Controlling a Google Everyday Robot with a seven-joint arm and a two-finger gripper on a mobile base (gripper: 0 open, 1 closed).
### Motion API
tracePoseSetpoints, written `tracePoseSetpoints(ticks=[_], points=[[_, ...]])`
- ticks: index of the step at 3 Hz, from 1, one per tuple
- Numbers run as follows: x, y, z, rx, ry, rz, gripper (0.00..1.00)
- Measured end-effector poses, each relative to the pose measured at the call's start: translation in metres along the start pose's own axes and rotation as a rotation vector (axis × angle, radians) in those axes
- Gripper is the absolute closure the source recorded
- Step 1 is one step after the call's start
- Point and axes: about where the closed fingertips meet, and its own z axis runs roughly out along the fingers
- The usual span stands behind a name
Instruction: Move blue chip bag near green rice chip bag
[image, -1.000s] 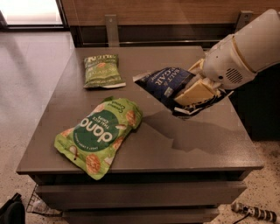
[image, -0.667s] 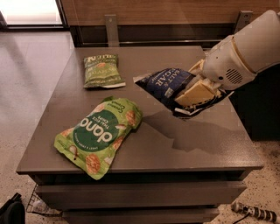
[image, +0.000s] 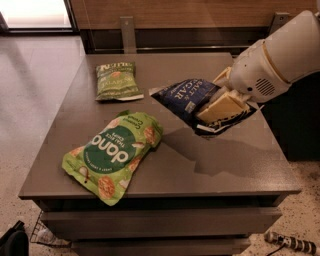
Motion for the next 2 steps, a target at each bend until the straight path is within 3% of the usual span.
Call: tracePoseSetpoints(ticks=[1, 2], points=[[-0.0012, 0.0008, 0.0005, -0.001, 0.000, -0.002, 0.01], [-0.0016, 0.0011, 0.0007, -0.001, 0.001, -0.003, 0.00]])
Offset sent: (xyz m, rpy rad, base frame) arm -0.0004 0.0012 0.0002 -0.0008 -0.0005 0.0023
